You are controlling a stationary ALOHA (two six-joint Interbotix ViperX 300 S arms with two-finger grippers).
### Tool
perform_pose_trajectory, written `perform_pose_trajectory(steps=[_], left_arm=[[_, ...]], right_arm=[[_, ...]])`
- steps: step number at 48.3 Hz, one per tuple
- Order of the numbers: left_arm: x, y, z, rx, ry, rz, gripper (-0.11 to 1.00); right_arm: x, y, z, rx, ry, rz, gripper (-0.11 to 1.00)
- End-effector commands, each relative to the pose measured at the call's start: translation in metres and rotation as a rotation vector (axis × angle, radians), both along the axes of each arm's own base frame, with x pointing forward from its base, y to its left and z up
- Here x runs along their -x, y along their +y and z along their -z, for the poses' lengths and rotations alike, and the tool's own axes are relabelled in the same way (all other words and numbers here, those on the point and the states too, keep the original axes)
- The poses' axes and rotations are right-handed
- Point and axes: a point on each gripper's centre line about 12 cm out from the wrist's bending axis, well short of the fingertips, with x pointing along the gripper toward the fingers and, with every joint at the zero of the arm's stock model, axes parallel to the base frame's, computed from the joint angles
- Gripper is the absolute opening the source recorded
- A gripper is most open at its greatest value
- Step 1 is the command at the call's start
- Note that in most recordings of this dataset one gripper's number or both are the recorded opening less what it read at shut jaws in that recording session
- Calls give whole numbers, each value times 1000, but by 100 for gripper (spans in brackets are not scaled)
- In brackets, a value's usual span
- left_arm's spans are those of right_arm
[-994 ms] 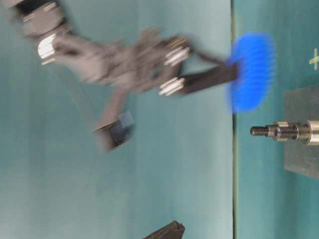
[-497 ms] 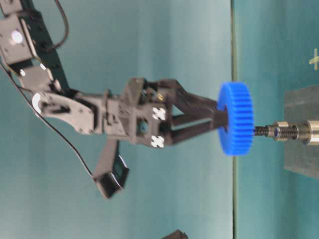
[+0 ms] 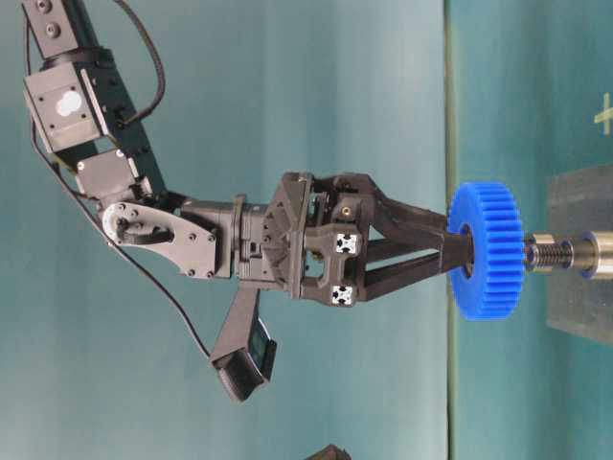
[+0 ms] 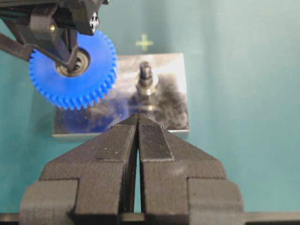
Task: Fit the large gear onto the shaft.
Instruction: 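Lift the blue gear and carry it over the upper shaft, then align the gear bore with the shaft and push it down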
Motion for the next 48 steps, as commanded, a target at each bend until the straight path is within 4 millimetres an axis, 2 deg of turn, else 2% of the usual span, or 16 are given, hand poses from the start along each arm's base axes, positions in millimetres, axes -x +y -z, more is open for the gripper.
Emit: perform_pose_trajectory(steps=[1, 33, 35, 39, 41, 48], left_arm=[[-4, -1, -9, 1, -31, 2, 0], [-4, -3, -11, 1, -37, 12, 0], [-4, -3, -11, 1, -37, 10, 0], [-4, -3, -11, 1, -37, 12, 0], [-4, -3, -11, 2, -38, 12, 0], [-5, -3, -11, 3, -41, 11, 0]], right_arm=[[-3, 0, -14, 11, -40, -12, 48], [-2, -5, -12, 0, -34, 9, 49], [-2, -5, -12, 1, -32, 8, 54], [-2, -5, -12, 3, -37, 4, 76], [-2, -5, -12, 4, -36, 4, 83], [-3, -5, -13, 4, -39, 8, 77]])
